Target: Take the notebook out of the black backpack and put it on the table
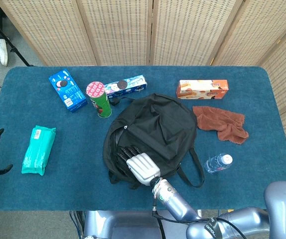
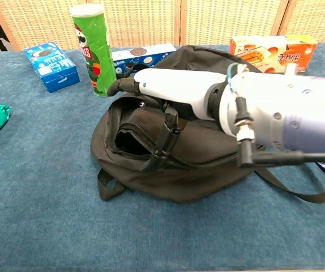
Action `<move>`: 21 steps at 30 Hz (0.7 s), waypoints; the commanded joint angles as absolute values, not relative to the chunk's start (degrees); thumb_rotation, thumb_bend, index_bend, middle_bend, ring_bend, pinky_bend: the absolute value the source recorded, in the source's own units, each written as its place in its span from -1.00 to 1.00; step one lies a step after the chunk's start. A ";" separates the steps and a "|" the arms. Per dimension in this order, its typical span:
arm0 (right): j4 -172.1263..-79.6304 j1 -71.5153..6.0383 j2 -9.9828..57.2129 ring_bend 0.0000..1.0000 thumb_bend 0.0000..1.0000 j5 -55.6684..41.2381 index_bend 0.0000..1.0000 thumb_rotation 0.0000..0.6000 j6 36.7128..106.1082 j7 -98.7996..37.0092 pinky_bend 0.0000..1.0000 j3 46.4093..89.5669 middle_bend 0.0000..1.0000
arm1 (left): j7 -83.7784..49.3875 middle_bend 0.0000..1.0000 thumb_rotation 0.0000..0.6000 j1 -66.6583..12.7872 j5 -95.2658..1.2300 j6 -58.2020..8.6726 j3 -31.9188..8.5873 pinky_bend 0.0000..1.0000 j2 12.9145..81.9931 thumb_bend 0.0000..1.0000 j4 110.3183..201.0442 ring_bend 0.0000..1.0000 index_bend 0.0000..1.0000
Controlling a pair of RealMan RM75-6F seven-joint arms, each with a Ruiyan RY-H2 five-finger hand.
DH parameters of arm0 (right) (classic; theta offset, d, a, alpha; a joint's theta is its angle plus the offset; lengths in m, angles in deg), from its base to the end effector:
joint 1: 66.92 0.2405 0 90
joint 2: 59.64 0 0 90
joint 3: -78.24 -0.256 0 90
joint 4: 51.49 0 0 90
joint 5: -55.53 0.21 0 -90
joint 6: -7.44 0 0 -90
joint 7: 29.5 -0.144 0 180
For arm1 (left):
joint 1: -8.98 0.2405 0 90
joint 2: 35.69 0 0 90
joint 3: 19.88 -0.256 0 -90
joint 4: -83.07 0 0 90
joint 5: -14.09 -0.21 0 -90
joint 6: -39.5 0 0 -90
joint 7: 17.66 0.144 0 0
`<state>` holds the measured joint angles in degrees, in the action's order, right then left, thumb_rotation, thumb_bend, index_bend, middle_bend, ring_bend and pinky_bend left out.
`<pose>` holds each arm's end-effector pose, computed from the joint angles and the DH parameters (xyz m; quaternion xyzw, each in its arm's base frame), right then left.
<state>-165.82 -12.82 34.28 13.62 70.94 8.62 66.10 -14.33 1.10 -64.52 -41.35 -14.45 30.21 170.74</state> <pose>-0.0067 -0.2566 -0.0395 0.7661 -0.4437 0.3868 0.2580 -0.3313 0.2080 0.1620 -0.5845 -0.3795 -0.3464 0.6279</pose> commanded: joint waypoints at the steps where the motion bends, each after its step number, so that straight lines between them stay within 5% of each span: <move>1: -164.38 -12.25 35.69 -1.00 -1.00 13.74 -0.92 1.00 72.05 9.36 -1.00 66.39 -1.00 | -14.42 -1.00 1.00 1.09 -64.60 -41.33 -14.48 -1.00 30.15 -0.81 170.68 -1.00 -1.00; 5: -162.56 -11.76 36.95 -1.00 -1.00 14.32 -0.92 1.00 73.36 10.57 -0.97 66.47 -1.00 | -14.48 -1.00 1.00 1.04 -64.68 -41.24 -14.55 -1.00 30.17 -0.81 170.60 -1.00 -1.00; 8: -160.85 -12.01 38.01 -0.98 -1.00 12.36 -0.91 1.00 76.50 11.60 -0.75 66.55 -0.96 | -14.80 -1.00 1.00 1.06 -64.40 -41.23 -14.38 -1.00 30.07 -0.81 170.57 -1.00 -1.00; 21: -159.59 -14.24 36.49 -0.45 -0.76 7.40 -0.52 1.00 80.35 14.96 -0.30 69.80 -0.41 | -14.38 -1.00 1.00 1.19 -64.80 -41.55 -14.68 -1.00 30.13 -0.81 170.90 -1.00 -1.00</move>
